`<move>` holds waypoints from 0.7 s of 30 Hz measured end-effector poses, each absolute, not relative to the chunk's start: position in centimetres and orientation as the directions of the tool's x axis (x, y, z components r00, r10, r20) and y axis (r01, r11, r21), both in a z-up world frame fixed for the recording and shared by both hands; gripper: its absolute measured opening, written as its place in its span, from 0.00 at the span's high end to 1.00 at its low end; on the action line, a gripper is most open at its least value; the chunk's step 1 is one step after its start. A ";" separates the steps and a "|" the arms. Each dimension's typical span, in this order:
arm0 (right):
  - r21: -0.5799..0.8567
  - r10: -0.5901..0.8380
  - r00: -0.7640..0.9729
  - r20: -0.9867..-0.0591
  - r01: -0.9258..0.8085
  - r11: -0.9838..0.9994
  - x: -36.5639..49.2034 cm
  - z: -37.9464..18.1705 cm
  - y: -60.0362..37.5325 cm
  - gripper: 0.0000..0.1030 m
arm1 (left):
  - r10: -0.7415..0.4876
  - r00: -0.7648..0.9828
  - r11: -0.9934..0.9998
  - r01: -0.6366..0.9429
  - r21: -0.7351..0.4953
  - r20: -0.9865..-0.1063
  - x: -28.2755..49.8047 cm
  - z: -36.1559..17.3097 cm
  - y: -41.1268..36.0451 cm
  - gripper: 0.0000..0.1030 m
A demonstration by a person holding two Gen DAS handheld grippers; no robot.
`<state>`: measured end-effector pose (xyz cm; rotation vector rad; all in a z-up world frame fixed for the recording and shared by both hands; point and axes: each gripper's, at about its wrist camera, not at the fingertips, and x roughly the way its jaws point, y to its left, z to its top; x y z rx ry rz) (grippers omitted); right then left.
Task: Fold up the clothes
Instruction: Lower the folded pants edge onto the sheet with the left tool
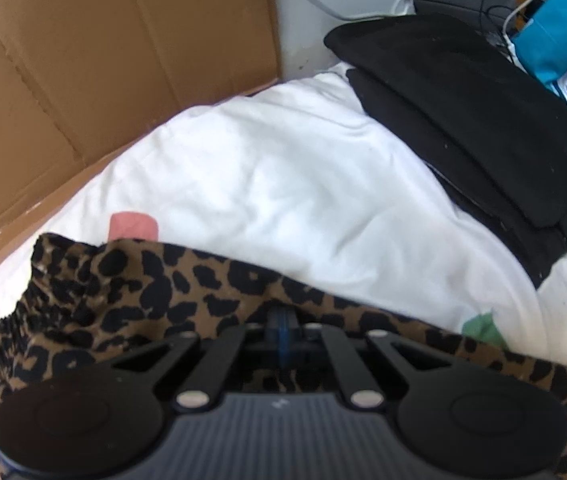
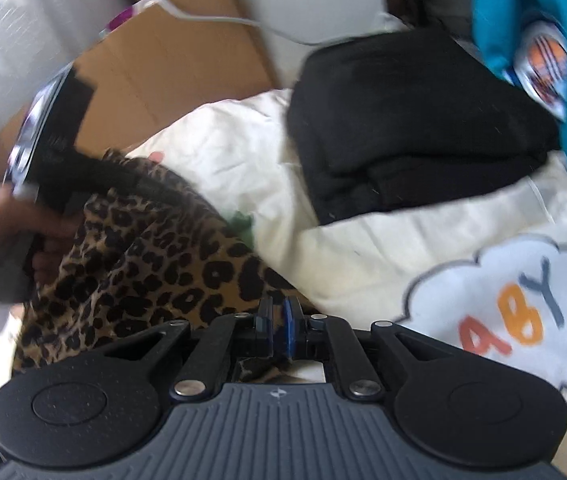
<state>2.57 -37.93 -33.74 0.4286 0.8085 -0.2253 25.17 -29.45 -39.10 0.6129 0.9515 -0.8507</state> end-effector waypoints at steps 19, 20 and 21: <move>0.221 -0.089 0.630 -0.772 0.396 0.891 2.8 -34.1 -38.0 0.91 | -0.475 0.368 0.650 0.759 -0.036 -0.799 30.9 -29.1 -19.1 0.91; 0.224 -0.086 0.637 -0.766 0.391 0.893 3.0 -33.9 -37.9 0.91 | -0.479 0.369 0.658 0.751 -0.048 -0.797 31.2 -28.9 -18.2 0.91; 0.227 -0.085 0.645 -0.759 0.385 0.894 3.0 -33.6 -37.7 0.90 | -0.483 0.369 0.666 0.744 -0.059 -0.794 31.5 -28.7 -17.4 0.91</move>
